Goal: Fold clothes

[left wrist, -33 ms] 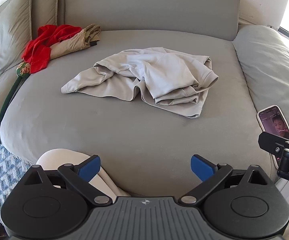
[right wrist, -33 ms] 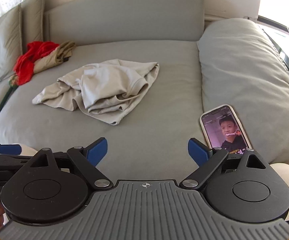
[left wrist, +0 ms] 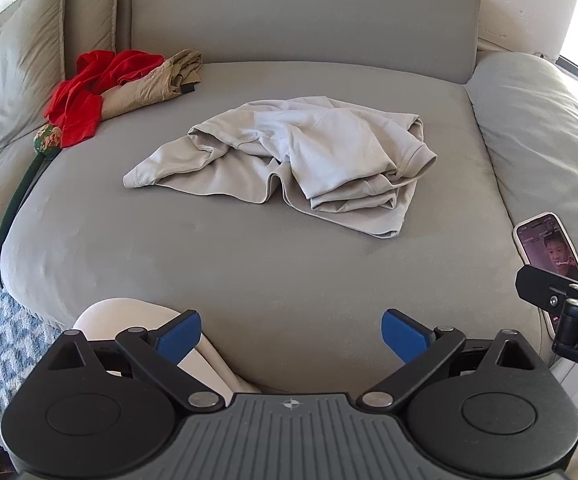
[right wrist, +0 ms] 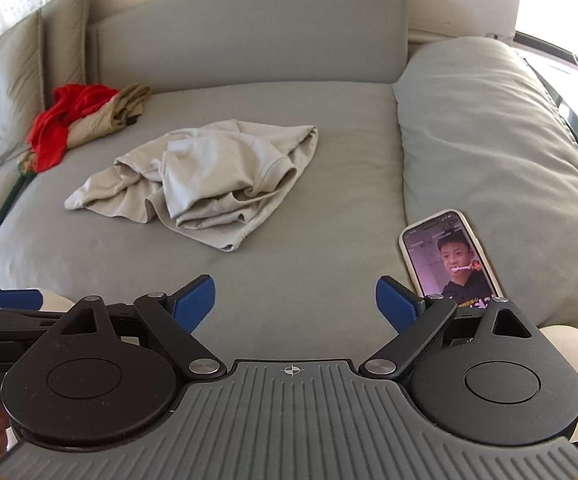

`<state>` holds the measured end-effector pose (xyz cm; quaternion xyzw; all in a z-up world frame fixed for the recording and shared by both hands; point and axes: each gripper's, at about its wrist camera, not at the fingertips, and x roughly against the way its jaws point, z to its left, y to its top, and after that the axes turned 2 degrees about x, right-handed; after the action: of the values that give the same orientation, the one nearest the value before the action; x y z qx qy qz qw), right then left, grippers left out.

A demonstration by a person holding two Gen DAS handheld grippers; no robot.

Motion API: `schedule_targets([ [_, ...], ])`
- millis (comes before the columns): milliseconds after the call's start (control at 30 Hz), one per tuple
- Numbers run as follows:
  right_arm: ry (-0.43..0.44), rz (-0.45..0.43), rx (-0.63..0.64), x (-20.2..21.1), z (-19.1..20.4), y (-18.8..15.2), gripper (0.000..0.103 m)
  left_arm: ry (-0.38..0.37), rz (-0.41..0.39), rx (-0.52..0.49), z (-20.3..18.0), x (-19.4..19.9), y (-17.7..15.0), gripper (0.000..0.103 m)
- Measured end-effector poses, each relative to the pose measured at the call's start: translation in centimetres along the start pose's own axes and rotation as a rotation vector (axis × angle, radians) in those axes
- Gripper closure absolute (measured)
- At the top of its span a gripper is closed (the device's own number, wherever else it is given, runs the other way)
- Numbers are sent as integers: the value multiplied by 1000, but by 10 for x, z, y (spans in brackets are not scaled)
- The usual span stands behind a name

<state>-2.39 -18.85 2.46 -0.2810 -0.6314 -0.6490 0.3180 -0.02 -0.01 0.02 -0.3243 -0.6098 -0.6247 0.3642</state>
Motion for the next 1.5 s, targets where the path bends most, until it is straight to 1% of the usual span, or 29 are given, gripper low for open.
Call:
schedule_targets([
  [100, 4, 5, 10, -2, 2, -2, 11, -3, 2, 3, 0, 1, 0, 4],
  [167, 42, 2, -7, -1, -2, -5, 11, -4, 3, 5, 0, 1, 0, 4],
  [233, 18, 17, 18, 0, 4, -6, 11, -6, 4, 7, 0, 1, 0, 4],
  [333, 21, 36, 28, 3, 8, -3, 11, -9, 5, 10, -1, 2, -1, 4],
  [1500, 29, 49, 17, 3, 5, -3, 10, -19, 13, 12, -3, 3, -1, 4],
])
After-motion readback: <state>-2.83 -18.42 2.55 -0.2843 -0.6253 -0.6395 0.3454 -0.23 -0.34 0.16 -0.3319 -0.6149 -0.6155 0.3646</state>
